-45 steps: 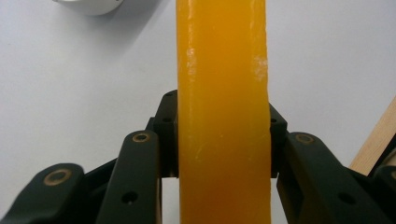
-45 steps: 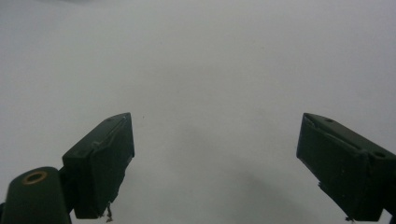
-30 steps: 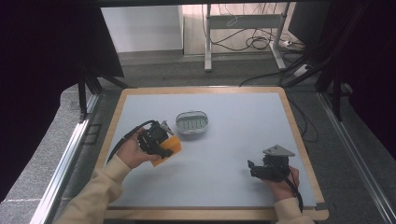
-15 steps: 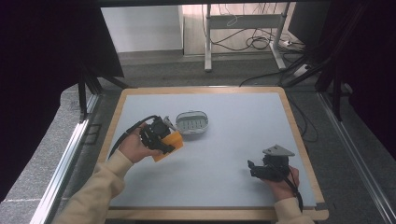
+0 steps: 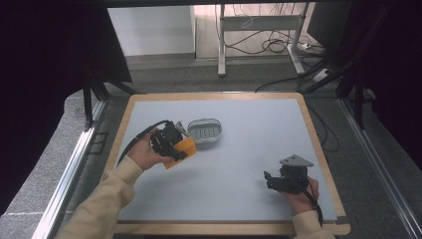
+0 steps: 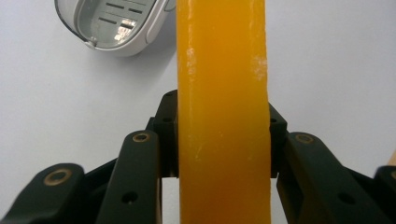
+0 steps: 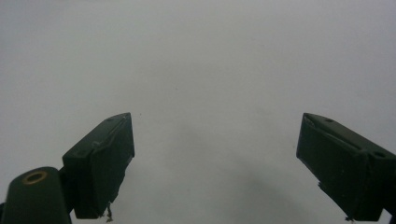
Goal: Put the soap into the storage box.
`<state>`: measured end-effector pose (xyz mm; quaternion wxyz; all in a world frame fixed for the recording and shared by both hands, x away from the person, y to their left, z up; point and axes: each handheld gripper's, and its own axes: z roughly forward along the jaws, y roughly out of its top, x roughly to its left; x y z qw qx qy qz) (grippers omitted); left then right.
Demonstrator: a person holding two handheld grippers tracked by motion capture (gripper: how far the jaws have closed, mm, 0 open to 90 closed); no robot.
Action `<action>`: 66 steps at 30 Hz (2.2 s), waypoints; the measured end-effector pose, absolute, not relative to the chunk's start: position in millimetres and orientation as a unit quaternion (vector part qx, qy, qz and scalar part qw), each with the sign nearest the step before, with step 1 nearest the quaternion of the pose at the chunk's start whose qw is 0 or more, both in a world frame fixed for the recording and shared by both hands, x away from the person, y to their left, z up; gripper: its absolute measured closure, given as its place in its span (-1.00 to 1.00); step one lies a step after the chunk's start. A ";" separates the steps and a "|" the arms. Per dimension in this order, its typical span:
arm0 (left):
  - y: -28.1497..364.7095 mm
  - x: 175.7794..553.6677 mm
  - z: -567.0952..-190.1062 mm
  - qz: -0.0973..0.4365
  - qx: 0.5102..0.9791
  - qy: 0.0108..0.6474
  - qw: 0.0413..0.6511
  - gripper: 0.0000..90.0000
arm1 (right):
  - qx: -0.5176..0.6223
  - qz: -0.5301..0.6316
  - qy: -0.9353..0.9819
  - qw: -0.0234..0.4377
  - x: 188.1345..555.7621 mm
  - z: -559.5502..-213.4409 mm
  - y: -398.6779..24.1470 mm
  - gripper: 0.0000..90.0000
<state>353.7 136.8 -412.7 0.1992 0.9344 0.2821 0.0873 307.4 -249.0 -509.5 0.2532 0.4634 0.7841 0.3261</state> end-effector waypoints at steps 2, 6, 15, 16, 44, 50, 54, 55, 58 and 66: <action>137.0 355.4 -412.8 0.085 0.935 0.281 0.200 0.39 | 0.464 0.326 0.784 0.253 307.7 -509.8 -249.0 -0.74; 135.6 357.6 -411.8 0.086 0.936 0.277 0.198 0.39 | 0.463 0.325 0.785 0.252 307.6 -509.8 -248.4 -0.74; 132.0 363.6 -408.6 0.094 0.937 0.269 0.202 0.39 | 0.463 0.324 0.785 0.252 307.7 -510.1 -248.3 -0.74; 131.6 365.5 -408.4 0.094 0.936 0.269 0.208 0.39 | 0.463 0.324 0.785 0.253 307.8 -510.2 -248.4 -0.74; 128.2 392.3 -407.7 0.095 0.938 0.263 0.205 0.39 | 0.460 0.321 0.788 0.254 309.7 -511.4 -248.9 -0.74; 123.7 398.1 -406.9 0.096 0.941 0.252 0.206 0.39 | 0.456 0.323 0.787 0.261 309.3 -510.4 -247.8 -0.73; 122.0 403.0 -409.2 0.089 0.941 0.250 0.209 0.39 | 0.453 0.326 0.788 0.261 309.1 -510.1 -246.8 -0.73; 121.7 403.6 -409.4 0.089 0.941 0.250 0.209 0.39 | 0.452 0.325 0.788 0.262 309.2 -510.2 -246.5 -0.73; 121.1 406.8 -408.9 0.091 0.941 0.249 0.208 0.39 | 0.452 0.325 0.788 0.262 310.1 -510.7 -247.3 -0.73; 118.7 417.1 -405.6 0.095 0.940 0.250 0.213 0.39 | 0.452 0.324 0.789 0.262 309.9 -511.2 -247.2 -0.73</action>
